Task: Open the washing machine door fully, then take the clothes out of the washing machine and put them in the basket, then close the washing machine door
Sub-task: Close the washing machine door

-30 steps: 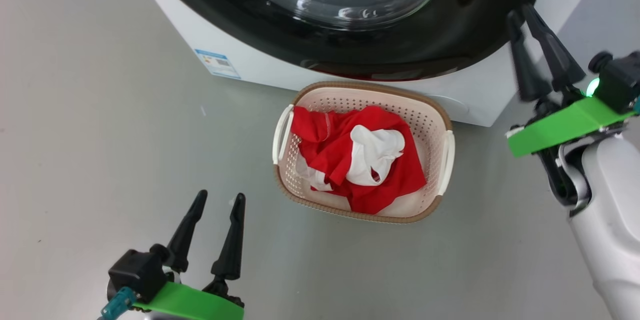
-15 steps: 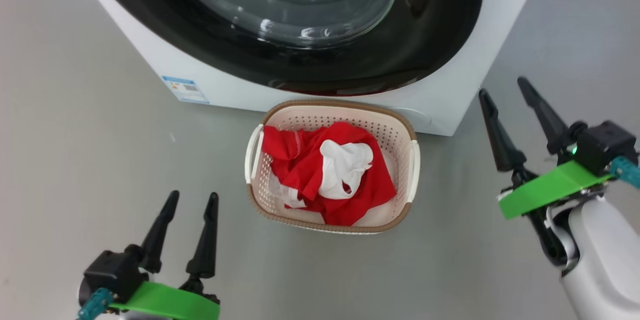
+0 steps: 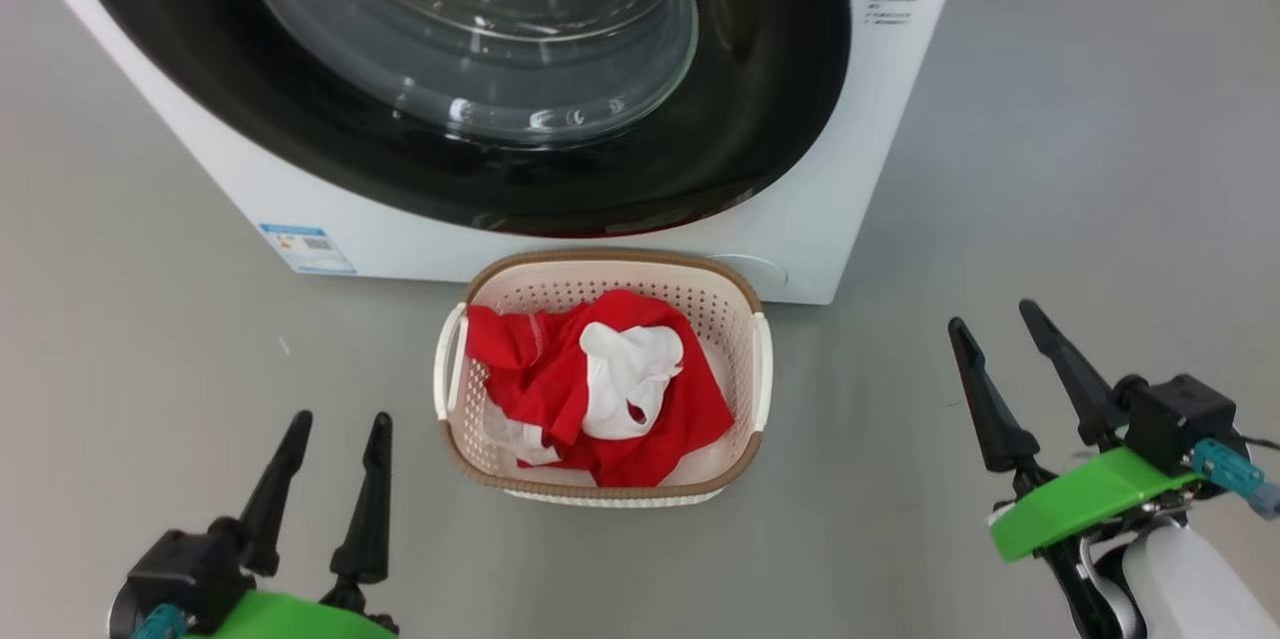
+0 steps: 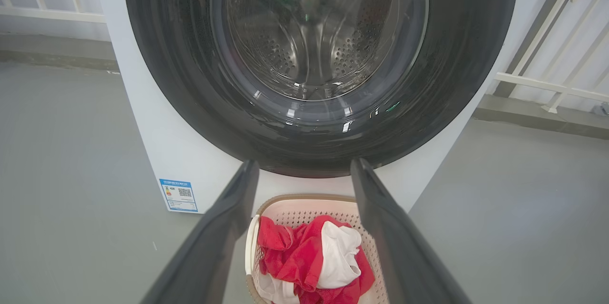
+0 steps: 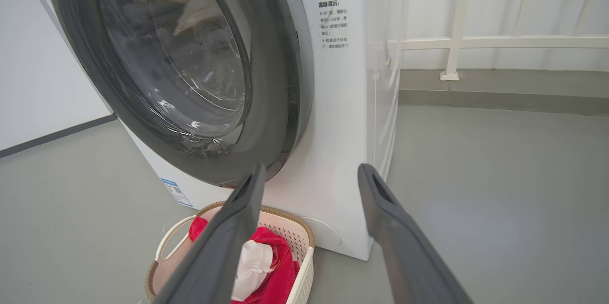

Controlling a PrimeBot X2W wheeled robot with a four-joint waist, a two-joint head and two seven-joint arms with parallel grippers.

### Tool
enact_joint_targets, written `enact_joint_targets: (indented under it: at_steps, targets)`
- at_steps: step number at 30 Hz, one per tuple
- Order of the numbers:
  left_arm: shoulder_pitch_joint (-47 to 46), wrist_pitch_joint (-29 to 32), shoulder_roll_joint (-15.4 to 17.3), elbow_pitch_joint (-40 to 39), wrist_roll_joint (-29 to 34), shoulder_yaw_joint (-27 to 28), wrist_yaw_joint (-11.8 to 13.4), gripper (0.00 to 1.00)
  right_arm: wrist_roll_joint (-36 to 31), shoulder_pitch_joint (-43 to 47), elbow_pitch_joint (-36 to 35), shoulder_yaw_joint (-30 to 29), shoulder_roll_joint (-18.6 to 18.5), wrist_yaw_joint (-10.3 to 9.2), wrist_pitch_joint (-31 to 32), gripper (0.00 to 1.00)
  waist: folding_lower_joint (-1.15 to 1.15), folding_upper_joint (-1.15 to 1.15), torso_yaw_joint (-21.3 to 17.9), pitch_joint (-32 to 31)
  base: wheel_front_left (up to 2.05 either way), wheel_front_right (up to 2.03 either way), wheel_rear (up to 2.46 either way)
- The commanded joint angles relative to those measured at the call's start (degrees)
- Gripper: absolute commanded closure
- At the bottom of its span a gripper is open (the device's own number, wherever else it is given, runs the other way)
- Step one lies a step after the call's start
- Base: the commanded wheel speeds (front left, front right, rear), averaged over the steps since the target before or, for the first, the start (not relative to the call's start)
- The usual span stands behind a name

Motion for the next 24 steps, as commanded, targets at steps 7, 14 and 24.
enact_joint_targets:
  at_steps: [7,14,24]
  targets:
    - [1.8,-0.5,1.9,-1.0,0.8,3.6,-0.3,0.0,-0.6,4.2,-2.0,-0.9,0.1,-0.21,-0.3,0.0,0.0,0.0,-3.2,-2.6,0.0,0.0,0.0]
    - [3.0,-0.5,2.2,-0.9,1.3,4.8,-0.3,0.0,-0.9,6.9,-2.3,-2.4,0.4,-0.21,-0.3,0.0,0.0,0.0,-4.7,-3.9,0.0,0.0,0.0]
    - [5.0,-0.5,2.2,-1.4,1.5,6.3,-0.3,0.0,-1.1,11.0,-2.5,-4.2,0.6,-0.21,-0.3,0.0,0.0,0.0,-6.7,-6.1,0.0,0.0,0.0]
